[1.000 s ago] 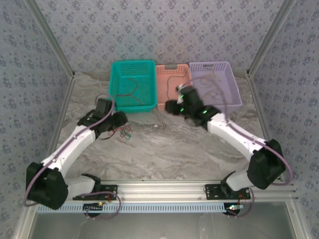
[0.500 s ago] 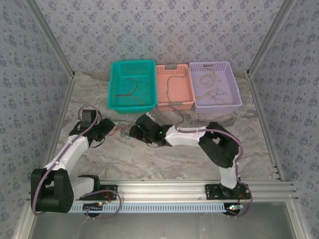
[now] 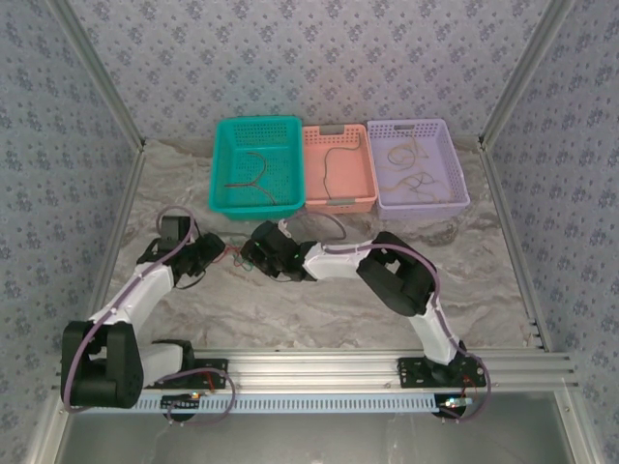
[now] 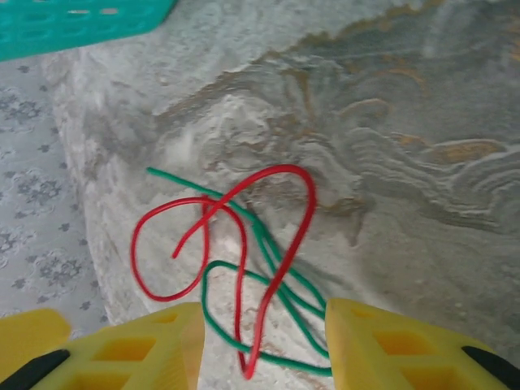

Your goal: Untangle the cables

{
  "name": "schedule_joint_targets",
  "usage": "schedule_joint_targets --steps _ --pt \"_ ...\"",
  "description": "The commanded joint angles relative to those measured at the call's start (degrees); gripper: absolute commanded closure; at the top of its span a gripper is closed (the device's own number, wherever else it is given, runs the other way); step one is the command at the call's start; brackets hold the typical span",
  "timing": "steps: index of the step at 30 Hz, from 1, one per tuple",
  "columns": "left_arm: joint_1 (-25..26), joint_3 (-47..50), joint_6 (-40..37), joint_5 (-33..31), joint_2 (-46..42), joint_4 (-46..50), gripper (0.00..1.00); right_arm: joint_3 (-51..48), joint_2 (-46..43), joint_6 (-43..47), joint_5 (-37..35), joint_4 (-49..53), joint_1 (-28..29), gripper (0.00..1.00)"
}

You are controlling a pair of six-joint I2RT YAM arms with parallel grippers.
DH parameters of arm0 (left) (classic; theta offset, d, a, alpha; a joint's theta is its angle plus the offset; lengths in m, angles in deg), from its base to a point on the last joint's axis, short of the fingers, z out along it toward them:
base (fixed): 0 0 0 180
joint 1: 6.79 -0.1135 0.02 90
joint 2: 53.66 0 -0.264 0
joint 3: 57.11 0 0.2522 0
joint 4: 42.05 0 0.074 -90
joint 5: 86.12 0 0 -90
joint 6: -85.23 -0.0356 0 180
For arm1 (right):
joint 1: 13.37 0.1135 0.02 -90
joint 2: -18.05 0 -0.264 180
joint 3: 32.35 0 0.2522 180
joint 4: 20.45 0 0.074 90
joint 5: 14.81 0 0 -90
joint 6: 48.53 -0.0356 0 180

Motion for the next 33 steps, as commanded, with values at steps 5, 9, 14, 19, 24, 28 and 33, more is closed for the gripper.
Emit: schedule_joint_targets --steps 5,9,14,19,24,28,33 --pt "-0.3 1.7 -0.4 1.7 0.7 -2.7 0.45 3.4 3.6 -3.1 -1.6 -0.9 0.0 0.63" --pt "-0.3 2.2 -0.1 2.2 -1.1 -2.4 0.46 5.7 6.4 -3.2 -1.7 -1.2 -0.3 0.83" --pt "-0.2 2.1 -0.2 3.7 -5.1 0.0 0.45 0.3 0.6 1.5 -6.6 -1.7 -0.2 1.00" --pt "1.7 1.1 0.3 5.8 -11.5 3.0 0.44 -7.2 -10.3 13.3 -9.5 -0.7 -1.0 1.00" --pt "7.9 -0.9 -0.5 8.6 -14.7 1.2 0.43 -16.7 -20.2 23.9 -4.3 -4.8 -4.0 1.00" --pt "13.4 -2.2 -2.8 10.0 -12.4 -2.2 0.45 -20.8 -26.4 29.7 1.1 -4.3 -6.9 1.00" --pt "20.4 -3.0 -4.2 10.1 -7.7 -7.7 0.45 -24.7 -33.7 33.2 7.0 -2.6 -10.8 1.00"
